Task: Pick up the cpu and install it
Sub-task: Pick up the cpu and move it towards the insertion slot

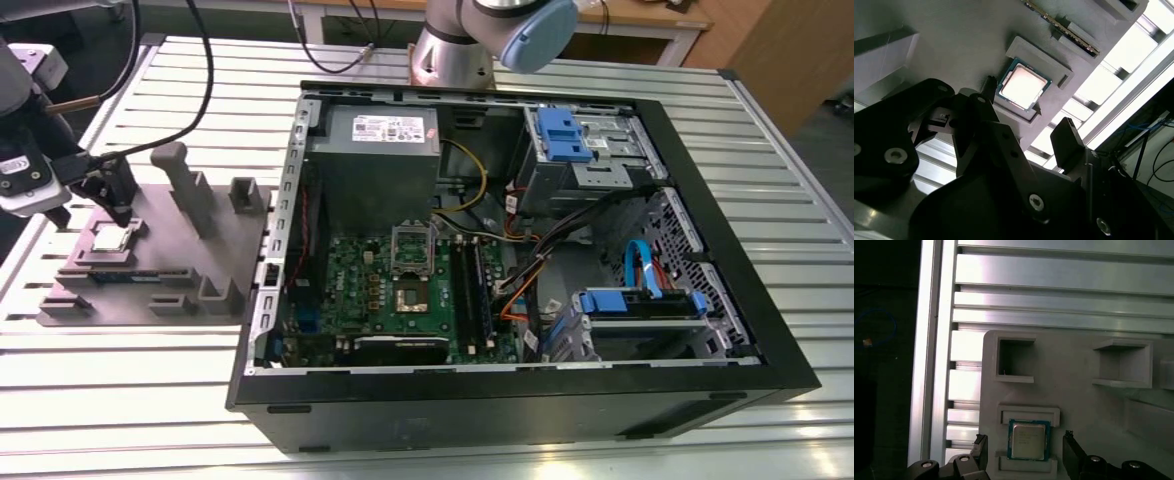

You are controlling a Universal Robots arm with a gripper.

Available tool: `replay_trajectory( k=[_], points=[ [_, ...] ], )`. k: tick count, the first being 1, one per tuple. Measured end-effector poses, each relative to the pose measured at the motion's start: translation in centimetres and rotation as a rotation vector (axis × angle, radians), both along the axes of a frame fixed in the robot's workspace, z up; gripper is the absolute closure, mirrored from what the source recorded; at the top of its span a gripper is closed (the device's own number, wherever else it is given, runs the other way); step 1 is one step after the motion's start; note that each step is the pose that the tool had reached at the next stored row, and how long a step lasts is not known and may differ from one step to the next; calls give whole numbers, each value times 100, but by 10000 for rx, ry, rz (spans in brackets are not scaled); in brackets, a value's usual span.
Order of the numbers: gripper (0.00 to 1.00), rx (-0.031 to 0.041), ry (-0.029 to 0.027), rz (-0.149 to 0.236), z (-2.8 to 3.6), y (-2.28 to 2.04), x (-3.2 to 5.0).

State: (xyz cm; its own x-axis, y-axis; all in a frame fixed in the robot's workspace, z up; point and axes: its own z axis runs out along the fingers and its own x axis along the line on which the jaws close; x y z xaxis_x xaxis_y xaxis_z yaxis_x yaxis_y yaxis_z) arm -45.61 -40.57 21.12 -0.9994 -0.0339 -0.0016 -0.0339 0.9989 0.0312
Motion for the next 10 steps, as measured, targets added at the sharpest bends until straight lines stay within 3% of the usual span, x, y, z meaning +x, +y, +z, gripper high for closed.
replay_trajectory(
  k=[10],
  points=[
    [30, 2, -5, 1, -11, -4, 0]
  ],
)
